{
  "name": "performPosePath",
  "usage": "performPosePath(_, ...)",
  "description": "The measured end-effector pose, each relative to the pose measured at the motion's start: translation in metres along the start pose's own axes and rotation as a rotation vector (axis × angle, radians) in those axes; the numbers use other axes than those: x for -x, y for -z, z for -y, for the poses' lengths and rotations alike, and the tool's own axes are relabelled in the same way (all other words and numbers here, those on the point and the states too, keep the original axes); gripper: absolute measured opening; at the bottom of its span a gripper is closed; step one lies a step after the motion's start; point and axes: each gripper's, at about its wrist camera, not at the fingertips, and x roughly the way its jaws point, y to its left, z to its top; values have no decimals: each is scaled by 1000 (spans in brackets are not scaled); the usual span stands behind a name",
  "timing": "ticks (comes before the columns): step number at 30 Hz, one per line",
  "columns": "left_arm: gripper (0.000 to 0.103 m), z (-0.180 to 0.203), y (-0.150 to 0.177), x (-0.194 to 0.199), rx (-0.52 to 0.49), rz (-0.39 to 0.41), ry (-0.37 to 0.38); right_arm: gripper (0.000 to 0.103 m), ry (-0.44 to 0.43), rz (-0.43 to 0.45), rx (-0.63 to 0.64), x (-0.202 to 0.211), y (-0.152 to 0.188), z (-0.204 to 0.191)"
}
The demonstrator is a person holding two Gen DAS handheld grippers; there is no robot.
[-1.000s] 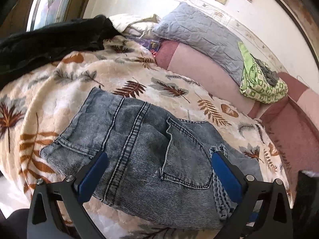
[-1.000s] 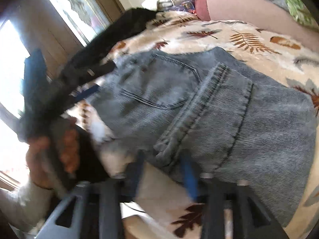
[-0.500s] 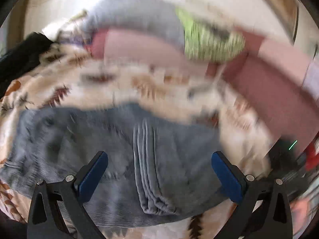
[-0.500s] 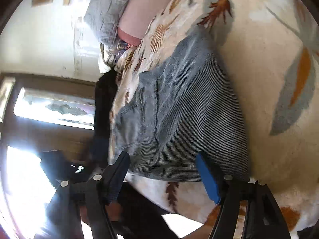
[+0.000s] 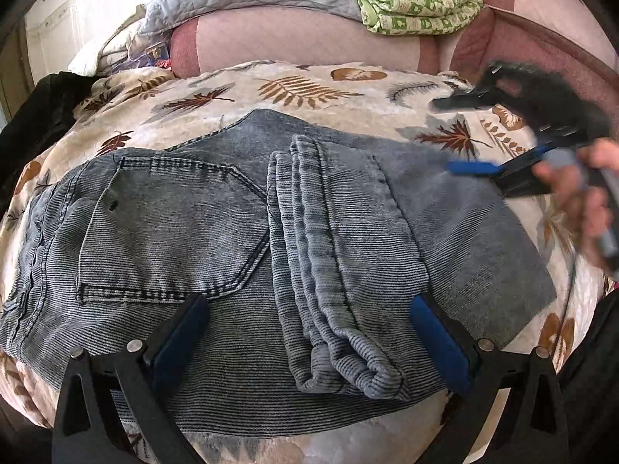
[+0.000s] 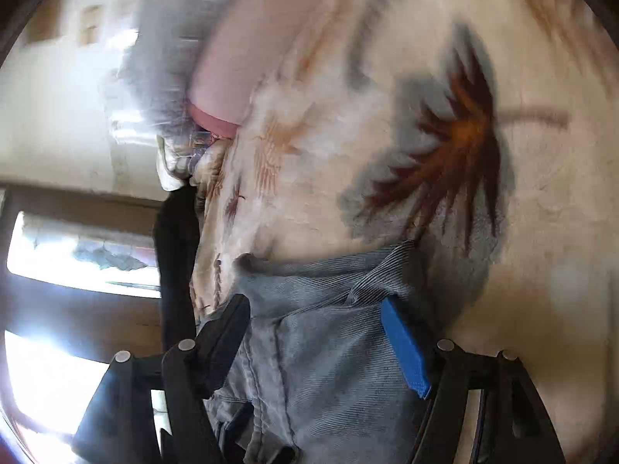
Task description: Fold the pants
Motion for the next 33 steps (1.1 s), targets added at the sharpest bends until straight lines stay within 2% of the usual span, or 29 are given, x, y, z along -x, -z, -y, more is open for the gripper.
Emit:
performPosePath(1, 103, 0, 0, 0, -4, 4, 0, 74, -23, 13, -18, 5, -1, -1)
performPosePath(4, 103, 1, 1, 1, -8, 18, 3, 74, -3, 30, 60, 26, 13, -21)
performPosePath(7, 103, 1, 1, 1, -9, 23, 6, 74, -54, 22, 77, 45, 40, -29)
performPosePath(10, 103, 1, 3, 2, -11, 27, 7, 76, -120, 11, 49, 57, 72, -16)
performPosePath(11, 103, 0, 3, 2, -10, 30, 8, 80, -115, -5, 34, 55, 83, -10)
performPosePath(12, 103, 1, 3, 1, -11, 33, 6, 81, -63, -37, 25, 46, 89, -2)
performPosePath(13, 103, 1, 3, 1, -12, 33, 5, 76, -19, -64, 17, 35, 94, 9)
performPosePath(17, 103, -2, 4, 5, -2, 44, 22, 76, -94, 3, 23, 58, 101, 1)
performPosePath(20, 103, -8, -1, 16, 44, 53, 39, 81, -162, -10, 77, 67, 117, -9)
performPosePath(22, 103, -18, -5, 36, 110, 99, 60, 87, -98, -50, 104, 54, 125, 1)
performPosePath(23, 103, -22, -5, 43, 136, 111, 70, 82, -66, -75, 113, 45, 127, 10)
performPosePath(26, 103, -47, 1, 72, 265, 146, 93, 83, -126, -36, 114, 59, 126, 9)
performPosePath(28, 103, -74, 11, 91, 389, 181, 85, 84, -145, 18, 154, 70, 126, 3)
performPosePath(31, 103, -123, 31, 108, 612, 208, 73, 84, -184, 9, 150, 74, 131, 8)
performPosePath(33, 103, -159, 48, 106, 777, 194, 86, 84, -174, 4, 148, 71, 132, 9)
